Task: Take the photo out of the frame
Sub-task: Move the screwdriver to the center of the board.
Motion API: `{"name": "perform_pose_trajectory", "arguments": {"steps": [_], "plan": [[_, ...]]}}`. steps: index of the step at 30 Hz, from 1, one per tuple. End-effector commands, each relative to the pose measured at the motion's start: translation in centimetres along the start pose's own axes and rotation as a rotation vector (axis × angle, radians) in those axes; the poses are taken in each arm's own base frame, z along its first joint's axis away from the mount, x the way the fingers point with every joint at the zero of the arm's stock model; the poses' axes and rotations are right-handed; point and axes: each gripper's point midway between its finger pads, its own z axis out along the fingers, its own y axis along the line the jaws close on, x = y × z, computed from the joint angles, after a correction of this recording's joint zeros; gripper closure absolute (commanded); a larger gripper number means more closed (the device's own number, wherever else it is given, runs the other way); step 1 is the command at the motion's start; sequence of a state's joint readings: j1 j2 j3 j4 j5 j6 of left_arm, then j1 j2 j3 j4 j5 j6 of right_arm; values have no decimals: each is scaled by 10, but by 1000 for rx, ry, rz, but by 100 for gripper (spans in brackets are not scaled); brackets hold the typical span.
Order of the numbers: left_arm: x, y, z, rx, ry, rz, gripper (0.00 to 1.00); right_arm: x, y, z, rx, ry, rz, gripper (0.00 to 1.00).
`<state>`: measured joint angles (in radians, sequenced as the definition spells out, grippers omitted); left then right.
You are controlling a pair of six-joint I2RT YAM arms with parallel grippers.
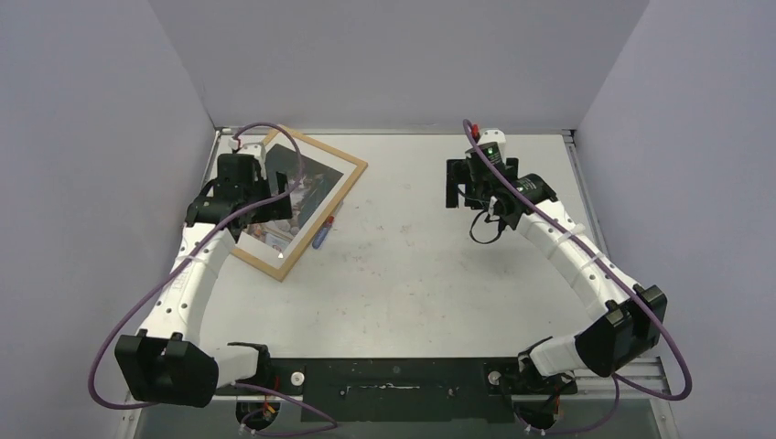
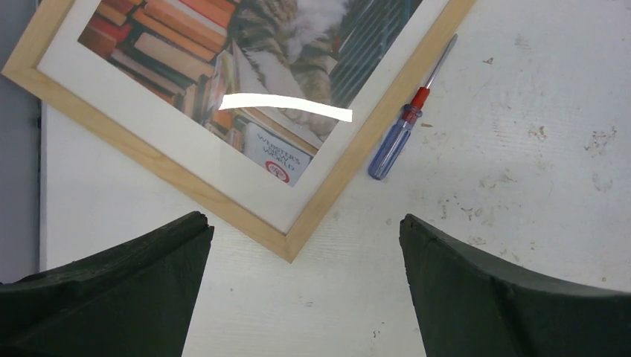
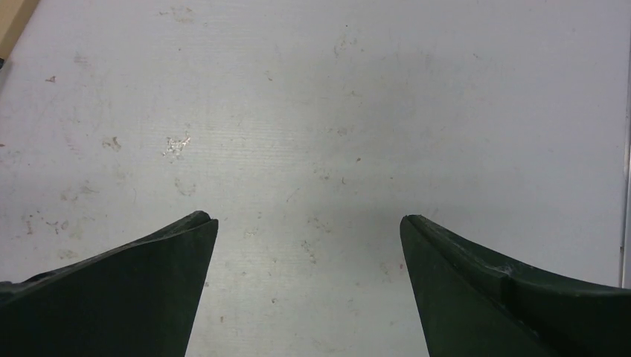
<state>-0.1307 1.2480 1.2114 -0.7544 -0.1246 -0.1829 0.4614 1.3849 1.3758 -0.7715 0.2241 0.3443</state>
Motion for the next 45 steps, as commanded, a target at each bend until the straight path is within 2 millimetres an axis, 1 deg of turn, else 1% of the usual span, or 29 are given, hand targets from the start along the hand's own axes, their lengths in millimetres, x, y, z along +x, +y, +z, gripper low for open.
{"name": "perform_pose_trajectory", "arguments": {"steps": [1,2,3,6,8,10,16,18,22,24,26,29,37,45], "plan": [[-16,22,-25,-57,-129,-120,3,-12,-3,2,103,-68,48,0],[-11,29,-26,-77,-130,-154,3,-11,-2,4,104,-67,55,0],[-7,32,-26,-73,-130,-170,3,-9,-1,7,106,-63,63,0],[5,31,-23,-44,-109,-174,3,-1,2,15,108,-46,108,0],[15,33,-20,-47,-91,-167,3,6,8,21,90,-36,135,0],[23,35,-17,-56,-81,-155,3,11,9,25,95,-33,186,0],[39,36,-14,-47,-103,-154,3,29,12,33,89,-33,310,0],[43,36,-12,-45,-111,-165,3,35,23,37,8,-26,321,0],[58,32,-3,-26,-98,-177,3,47,57,42,-167,22,332,0],[55,29,-7,-1,-105,-162,3,53,70,46,-196,46,327,0],[53,29,-8,0,-123,-160,3,61,81,49,-185,61,296,0],[56,29,-9,2,-126,-166,3,69,89,50,-123,67,254,0],[51,37,-10,-43,-128,-168,3,68,117,59,-72,76,175,0],[50,36,-13,-34,-137,-159,3,82,146,70,-23,104,147,0]]}}
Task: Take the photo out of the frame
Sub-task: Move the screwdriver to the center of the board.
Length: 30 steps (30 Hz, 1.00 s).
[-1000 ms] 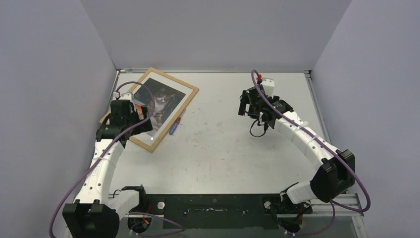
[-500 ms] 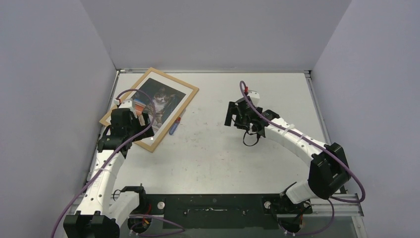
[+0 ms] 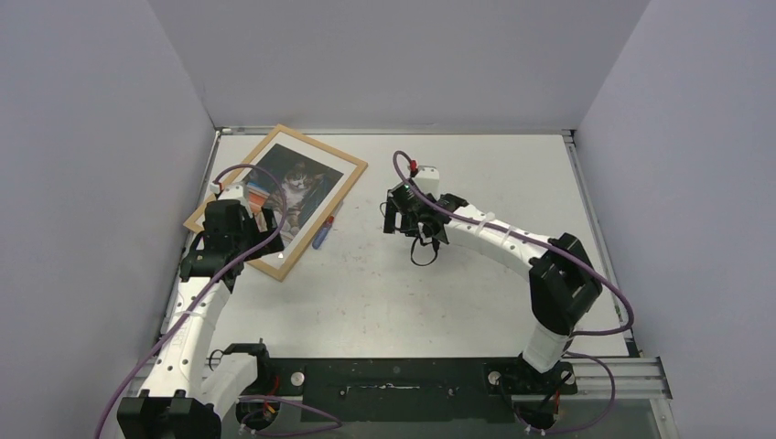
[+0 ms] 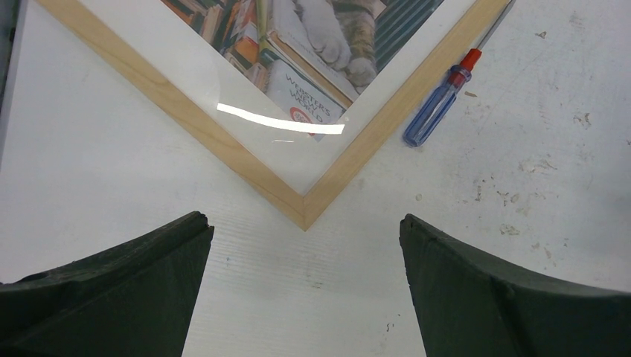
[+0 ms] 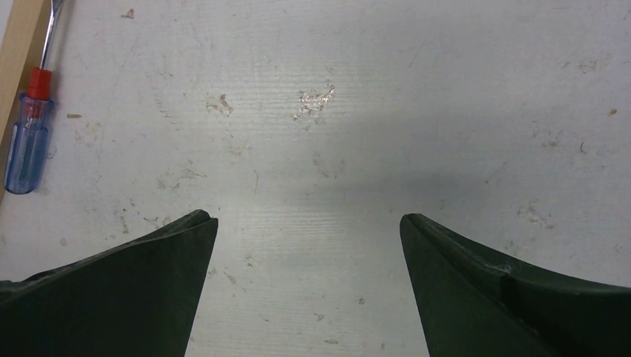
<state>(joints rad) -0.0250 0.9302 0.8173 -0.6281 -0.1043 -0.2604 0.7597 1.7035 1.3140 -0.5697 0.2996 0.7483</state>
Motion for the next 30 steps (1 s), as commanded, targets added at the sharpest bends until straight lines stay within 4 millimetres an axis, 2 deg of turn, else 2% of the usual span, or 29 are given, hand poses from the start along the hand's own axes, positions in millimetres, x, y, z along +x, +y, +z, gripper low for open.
{"name": "perform_pose_trajectory", "arguments": {"steps": [1,7,19,30], "plan": [[-24,-5,-7,21,-85,-1,3,-2,15,2,35,-26,24,0],[-19,3,-6,-14,-72,9,3,10,52,17,-7,12,10,0],[-23,7,-8,-36,-83,4,3,29,124,49,-73,55,27,0],[-27,12,-14,-62,-111,-17,3,27,166,71,-89,22,1,3]]}}
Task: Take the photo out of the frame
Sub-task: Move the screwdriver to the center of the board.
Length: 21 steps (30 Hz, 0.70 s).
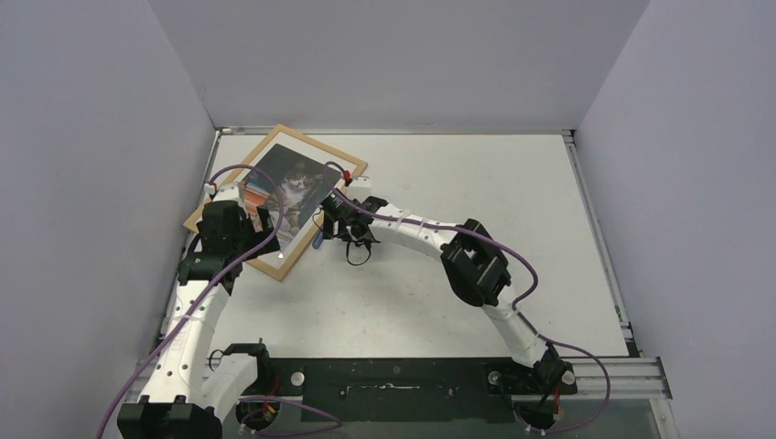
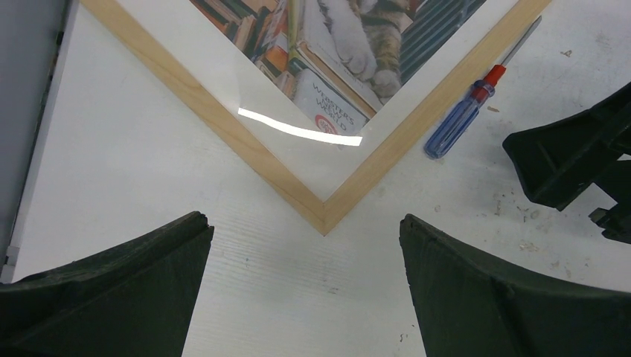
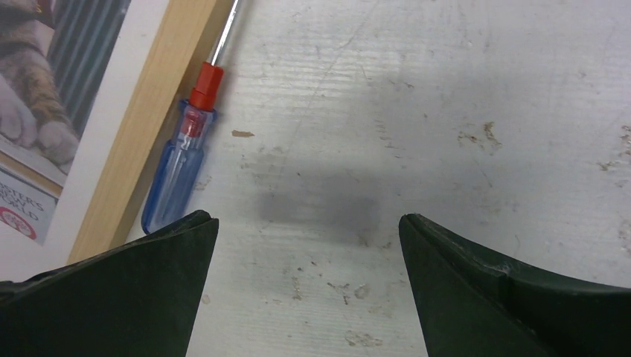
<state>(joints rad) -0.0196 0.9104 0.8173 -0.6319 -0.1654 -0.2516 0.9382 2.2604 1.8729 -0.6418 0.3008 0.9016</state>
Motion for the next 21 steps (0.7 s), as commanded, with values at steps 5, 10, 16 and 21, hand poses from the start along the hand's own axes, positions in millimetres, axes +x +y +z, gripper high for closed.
{"name": "perform_pose_trajectory", "arguments": {"steps": [5,10,16,21], "plan": [[-23,-1,-9,9,-82,-24,3,-12,38,6,-46,-53,-10,4],[-23,-1,-9,11,-84,-27,3,-12,49,14,-68,-54,-17,5],[-23,0,-9,10,-84,-27,3,-10,53,24,-61,-50,-42,6],[-23,-1,-9,13,-85,-29,3,1,48,31,-34,-27,-66,7]]}}
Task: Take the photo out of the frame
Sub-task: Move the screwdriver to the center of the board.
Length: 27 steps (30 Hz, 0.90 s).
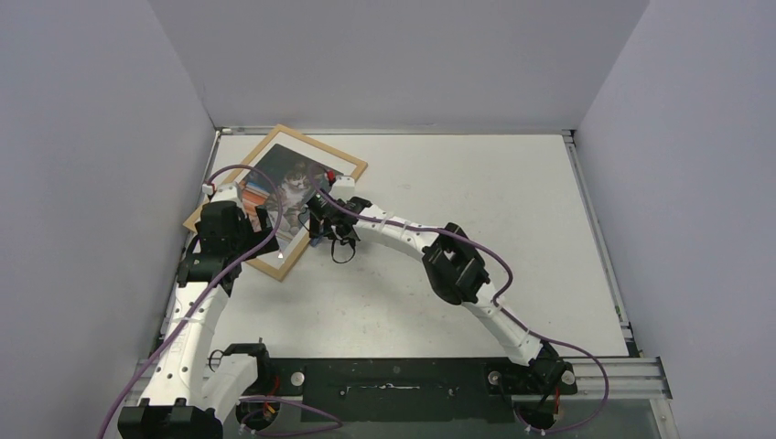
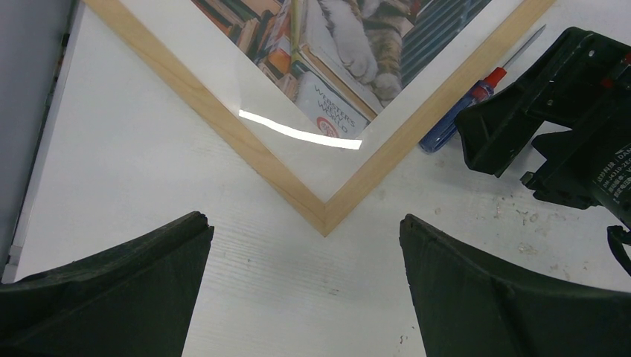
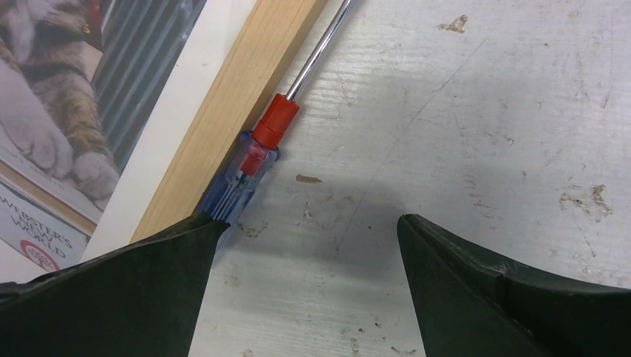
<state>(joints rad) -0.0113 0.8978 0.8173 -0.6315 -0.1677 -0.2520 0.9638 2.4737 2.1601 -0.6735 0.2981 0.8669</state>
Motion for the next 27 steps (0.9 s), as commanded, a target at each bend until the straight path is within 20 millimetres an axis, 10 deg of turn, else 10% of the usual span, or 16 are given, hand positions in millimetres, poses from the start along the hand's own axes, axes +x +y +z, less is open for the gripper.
{"name": "perform_pose_trajectory", "arguments": {"steps": [1,27], "plan": [[-21,-4,-6,20,-71,-21,3,2,3,-2,9,-3,-27,7],[-21,-3,-7,16,-74,-25,3,-24,42,-38,-139,-109,30,7]]}}
